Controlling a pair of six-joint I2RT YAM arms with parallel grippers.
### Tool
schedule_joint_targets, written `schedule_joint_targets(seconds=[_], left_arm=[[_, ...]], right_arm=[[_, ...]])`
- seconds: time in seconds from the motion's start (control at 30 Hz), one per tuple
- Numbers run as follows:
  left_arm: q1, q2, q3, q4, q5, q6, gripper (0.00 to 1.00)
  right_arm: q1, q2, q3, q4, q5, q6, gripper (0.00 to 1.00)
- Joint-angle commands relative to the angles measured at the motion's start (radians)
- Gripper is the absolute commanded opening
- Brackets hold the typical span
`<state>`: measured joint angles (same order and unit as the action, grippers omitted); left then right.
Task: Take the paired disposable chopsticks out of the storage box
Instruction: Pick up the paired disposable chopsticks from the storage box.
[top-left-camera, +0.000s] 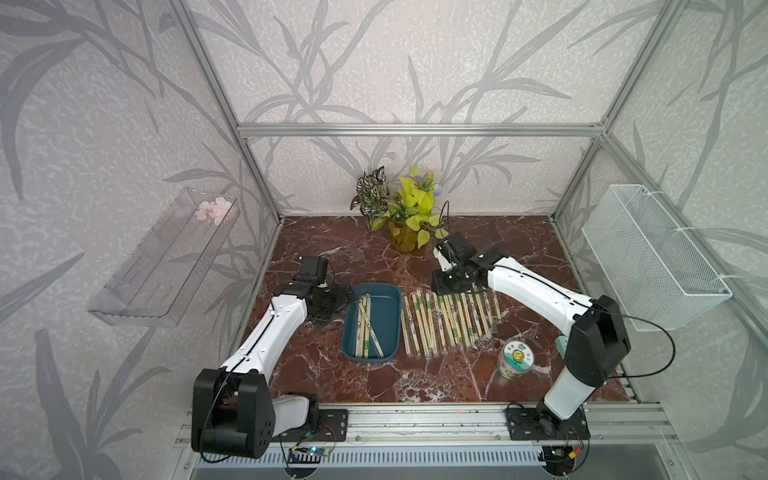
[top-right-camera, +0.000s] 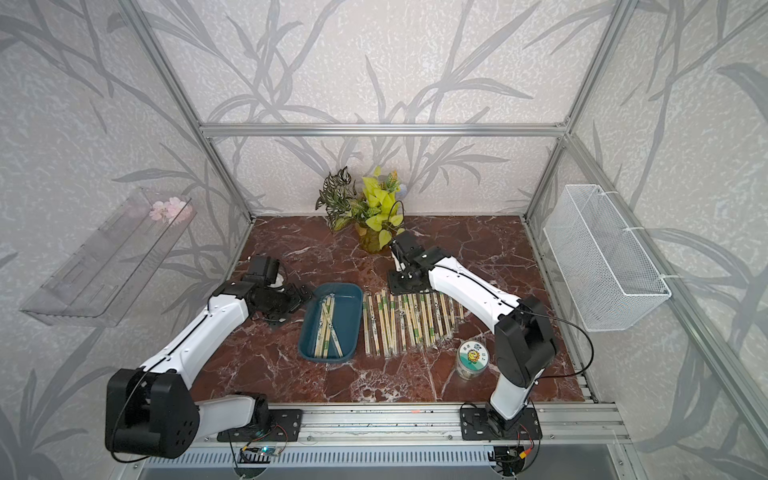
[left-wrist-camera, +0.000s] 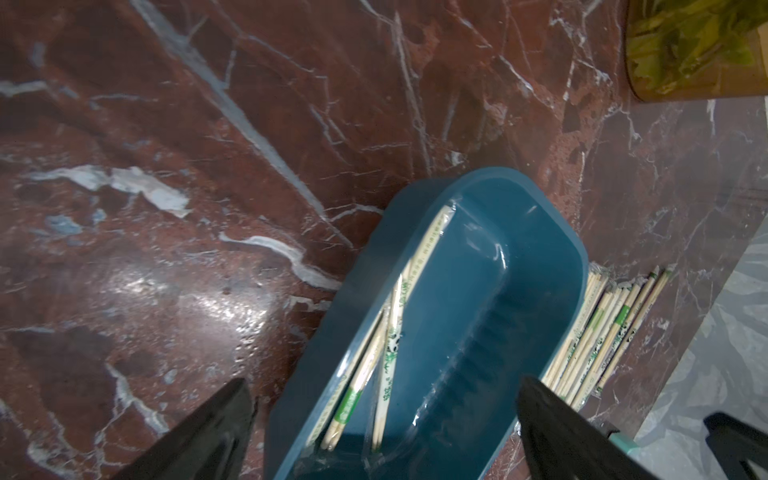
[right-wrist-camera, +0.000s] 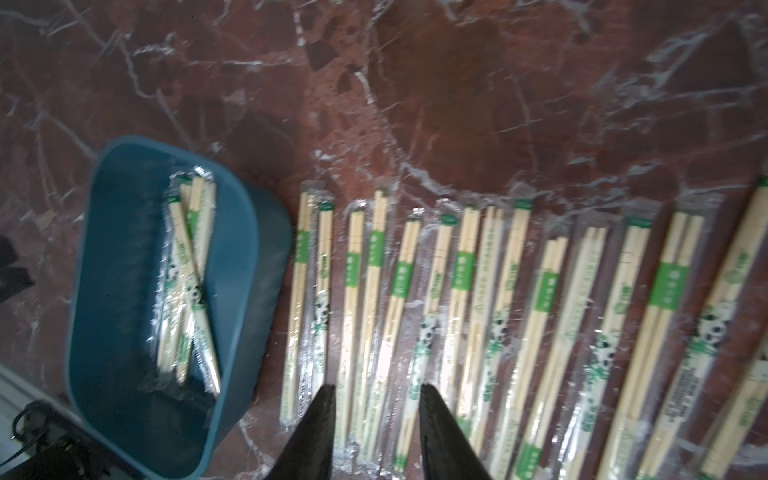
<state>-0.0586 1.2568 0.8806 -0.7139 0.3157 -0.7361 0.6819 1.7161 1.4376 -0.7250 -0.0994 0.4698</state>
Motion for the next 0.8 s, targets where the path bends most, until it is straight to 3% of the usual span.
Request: schedule_joint_targets(seconds=[0.0, 0.33, 0.77], left_arm=[[0.056, -0.037, -0.041, -0.039, 0.023, 0.004, 1.00], [0.140, -0.038, -0.085, -0.060, 0.095, 0.047, 1.00], [0.202, -0.005, -0.114, -0.053, 0.112, 0.070, 1.00]], right_arm=[[0.077, -0.026, 0.037, 0.019, -0.027, 0.049, 0.37], [0.286, 0.112, 0.171, -0.012, 0.015, 0.110, 0.39], [0.369, 0.315, 0.312, -0.075, -0.015, 0.082, 0.40]])
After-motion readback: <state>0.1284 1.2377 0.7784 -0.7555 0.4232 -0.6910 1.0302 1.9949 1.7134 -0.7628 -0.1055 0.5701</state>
